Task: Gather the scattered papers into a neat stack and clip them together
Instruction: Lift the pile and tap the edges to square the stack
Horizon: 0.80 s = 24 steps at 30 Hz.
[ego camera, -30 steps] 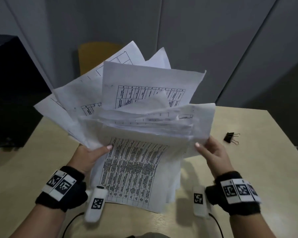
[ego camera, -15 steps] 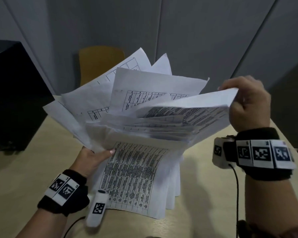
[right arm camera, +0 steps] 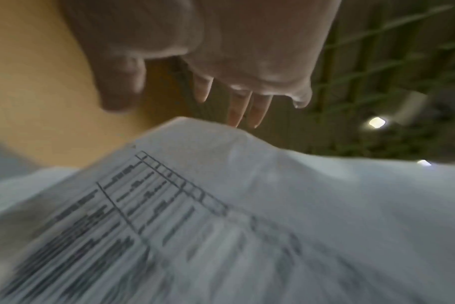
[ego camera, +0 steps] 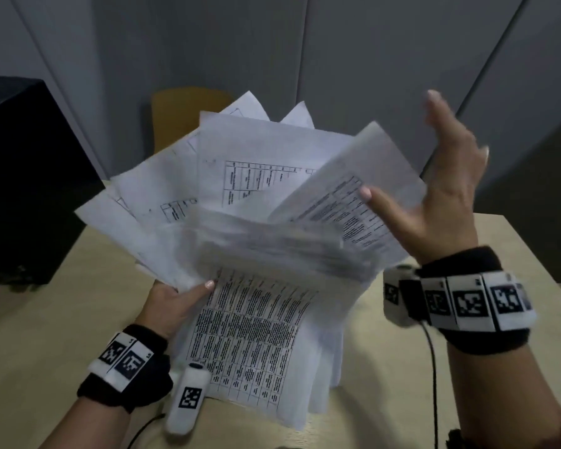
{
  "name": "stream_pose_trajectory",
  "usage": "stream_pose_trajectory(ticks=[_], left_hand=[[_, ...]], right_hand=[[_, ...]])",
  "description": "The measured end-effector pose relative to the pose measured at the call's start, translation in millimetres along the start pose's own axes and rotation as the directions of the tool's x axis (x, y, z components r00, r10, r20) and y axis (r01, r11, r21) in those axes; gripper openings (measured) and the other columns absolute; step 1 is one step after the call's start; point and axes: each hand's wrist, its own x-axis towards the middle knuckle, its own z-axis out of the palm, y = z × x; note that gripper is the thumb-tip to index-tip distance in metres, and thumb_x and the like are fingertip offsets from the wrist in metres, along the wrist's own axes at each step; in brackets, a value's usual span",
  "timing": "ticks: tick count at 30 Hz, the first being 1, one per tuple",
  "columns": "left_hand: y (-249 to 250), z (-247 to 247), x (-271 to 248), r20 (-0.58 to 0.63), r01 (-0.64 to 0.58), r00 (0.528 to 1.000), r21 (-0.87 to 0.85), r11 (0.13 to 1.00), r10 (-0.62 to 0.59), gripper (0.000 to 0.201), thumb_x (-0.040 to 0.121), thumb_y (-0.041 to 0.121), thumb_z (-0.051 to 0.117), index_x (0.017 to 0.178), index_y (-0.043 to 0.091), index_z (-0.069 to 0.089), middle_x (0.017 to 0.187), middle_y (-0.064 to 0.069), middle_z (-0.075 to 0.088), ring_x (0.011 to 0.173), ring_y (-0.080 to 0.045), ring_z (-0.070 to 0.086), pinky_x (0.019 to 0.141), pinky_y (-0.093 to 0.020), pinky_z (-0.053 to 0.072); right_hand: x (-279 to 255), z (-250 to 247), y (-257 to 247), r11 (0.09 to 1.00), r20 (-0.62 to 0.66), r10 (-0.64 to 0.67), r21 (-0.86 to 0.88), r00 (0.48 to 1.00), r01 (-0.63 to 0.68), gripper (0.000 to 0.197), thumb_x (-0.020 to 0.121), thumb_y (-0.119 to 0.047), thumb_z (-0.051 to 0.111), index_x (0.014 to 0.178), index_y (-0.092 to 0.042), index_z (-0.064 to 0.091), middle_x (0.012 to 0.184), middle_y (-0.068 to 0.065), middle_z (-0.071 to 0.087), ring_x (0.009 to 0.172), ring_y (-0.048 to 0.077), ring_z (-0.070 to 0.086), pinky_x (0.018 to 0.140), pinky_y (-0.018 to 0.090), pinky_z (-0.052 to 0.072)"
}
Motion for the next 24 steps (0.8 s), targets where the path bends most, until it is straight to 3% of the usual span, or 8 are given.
stream_pose_trajectory(ticks=[3,5,8,11,15,18,20,24], left_hand=[[-1,0,-5,-0.06,0.053,0.997,0.007,0.999,-0.052,0.059,0.082,0.009,0.067,0.035,0.023,0.034,0.028,0.008,0.032,0.029,-0.004,0.031,0.045,-0.02,0.032],[-6,-3,-2,-0.073,0.066,0.995,0.042,0.997,-0.063,0.061,0.082,0.015,0.067,0.038,0.022,0.026,0.03,0.011,0.022,0.026,-0.005,0.02,0.047,-0.021,0.025],[-4,-3,-2,-0.031,0.064,0.998,0.14,0.988,-0.061,0.057,0.083,0.017,0.066,0.044,0.02,0.025,0.032,0.011,0.019,0.027,-0.004,0.018,0.042,-0.019,0.027],[-4,-3,-2,-0.022,0.067,0.998,0.126,0.99,-0.065,0.061,0.081,0.015,0.069,0.04,0.021,0.023,0.033,0.011,0.019,0.029,-0.006,0.019,0.052,-0.024,0.023],[-1,-1,-5,-0.004,0.073,0.997,0.148,0.986,-0.073,0.065,0.08,0.016,0.069,0.037,0.023,0.022,0.032,0.012,0.017,0.027,-0.006,0.016,0.047,-0.02,0.022],[-4,-3,-3,0.003,0.07,0.997,0.155,0.985,-0.071,0.066,0.08,0.015,0.069,0.034,0.025,0.023,0.031,0.013,0.017,0.027,-0.006,0.017,0.042,-0.018,0.021],[-6,-5,-2,0.023,0.05,0.998,0.163,0.985,-0.055,0.063,0.08,0.012,0.069,0.034,0.023,0.028,0.031,0.013,0.018,0.028,-0.005,0.018,0.039,-0.019,0.024],[-5,-6,-3,0.014,0.039,0.999,0.134,0.99,-0.041,0.062,0.081,0.006,0.067,0.033,0.023,0.031,0.028,0.012,0.021,0.026,-0.003,0.021,0.034,-0.013,0.024]], right_hand=[[-49,16,12,0.895,0.064,0.236,0.373,0.97,-0.243,0.128,0.051,-0.082,0.061,0.146,-0.026,-0.004,0.152,-0.019,0.001,0.144,0.009,0.006,0.117,0.042,0.01],[-88,35,21,0.69,0.236,0.473,0.499,0.849,-0.524,0.138,0.037,-0.087,0.061,0.143,-0.036,-0.01,0.154,-0.016,-0.004,0.144,0.009,0.003,0.116,0.036,0.01],[-126,60,39,0.195,0.475,0.694,0.6,0.541,-0.776,0.149,0.026,-0.076,0.075,0.142,-0.042,-0.011,0.153,0.011,0.019,0.138,0.022,0.027,0.109,0.042,0.025],[-117,67,61,-0.111,0.607,0.668,0.652,0.43,-0.75,0.137,0.037,-0.044,0.088,0.146,-0.034,0.004,0.116,0.006,0.061,0.099,0.014,0.063,0.09,0.036,0.046],[-77,63,70,-0.008,0.607,0.647,0.61,0.461,-0.792,0.122,0.025,-0.049,0.09,0.133,-0.025,0.037,0.095,0.002,0.071,0.091,0.016,0.065,0.092,0.04,0.039],[-65,75,67,-0.058,0.591,0.754,0.495,0.287,-0.867,0.108,0.063,-0.042,0.078,0.146,-0.027,0.01,0.146,0.016,0.035,0.128,0.031,0.041,0.098,0.054,0.037],[-67,86,63,-0.12,0.653,0.729,0.414,0.203,-0.902,0.097,0.076,-0.03,0.069,0.148,-0.021,0.005,0.149,0.02,0.027,0.126,0.035,0.044,0.074,0.05,0.05],[-77,95,58,-0.138,0.638,0.665,0.615,0.387,-0.777,0.062,0.054,-0.017,0.084,0.11,-0.008,0.061,0.092,0.011,0.07,0.076,0.026,0.069,0.058,0.035,0.055]])
